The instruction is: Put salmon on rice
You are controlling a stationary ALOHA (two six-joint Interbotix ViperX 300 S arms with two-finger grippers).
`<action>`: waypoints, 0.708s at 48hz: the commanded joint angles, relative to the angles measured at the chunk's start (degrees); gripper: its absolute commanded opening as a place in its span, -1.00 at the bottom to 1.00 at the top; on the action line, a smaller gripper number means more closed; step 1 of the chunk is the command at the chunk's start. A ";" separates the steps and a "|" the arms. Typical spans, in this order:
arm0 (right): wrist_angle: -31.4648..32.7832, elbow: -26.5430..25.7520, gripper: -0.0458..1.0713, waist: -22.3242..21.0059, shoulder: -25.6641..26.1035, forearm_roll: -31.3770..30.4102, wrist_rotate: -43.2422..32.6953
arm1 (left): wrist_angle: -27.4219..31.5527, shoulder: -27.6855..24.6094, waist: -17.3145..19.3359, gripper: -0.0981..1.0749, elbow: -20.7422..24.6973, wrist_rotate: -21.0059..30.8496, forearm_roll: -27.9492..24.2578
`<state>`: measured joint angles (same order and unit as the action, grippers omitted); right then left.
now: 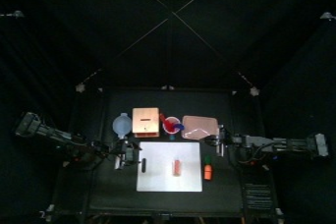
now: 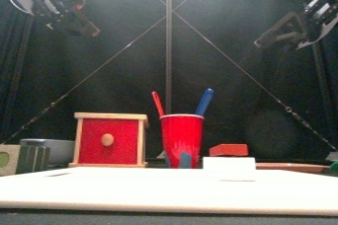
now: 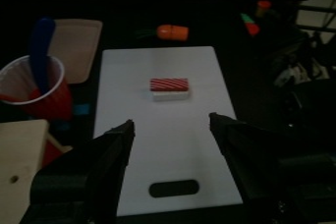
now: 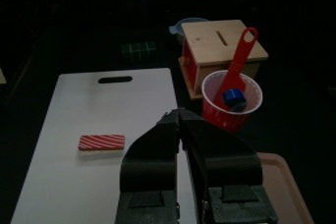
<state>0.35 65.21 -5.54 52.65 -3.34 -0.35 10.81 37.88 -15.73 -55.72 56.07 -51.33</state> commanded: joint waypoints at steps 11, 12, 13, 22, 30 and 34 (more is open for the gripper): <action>-0.44 -0.26 -0.88 -0.44 -0.44 -0.44 -0.09 | -6.42 0.09 3.52 0.79 -0.88 0.09 -0.26; -0.44 -0.18 -0.88 -0.44 -0.44 -0.44 -0.09 | -6.50 0.18 3.60 0.79 -0.97 0.18 -0.26; -0.53 -0.18 -0.88 -0.44 -0.44 -0.44 -0.09 | -6.59 0.18 3.69 0.79 -0.88 0.18 -0.18; -0.44 0.79 -0.88 -0.53 -0.53 -0.44 -0.09 | -6.77 0.70 5.36 0.79 -1.32 0.00 -0.18; -0.44 1.05 -0.88 -0.53 -0.53 -0.35 -0.18 | -6.86 1.76 6.42 0.79 -2.20 -0.70 -0.26; -0.44 1.05 -0.88 -0.53 -0.53 -0.35 -0.18 | -6.86 2.55 6.50 0.79 -2.64 -1.23 -0.26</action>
<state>0.35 66.88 -5.98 52.56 -3.78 -0.44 4.31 39.81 -9.40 -58.89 55.02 -51.42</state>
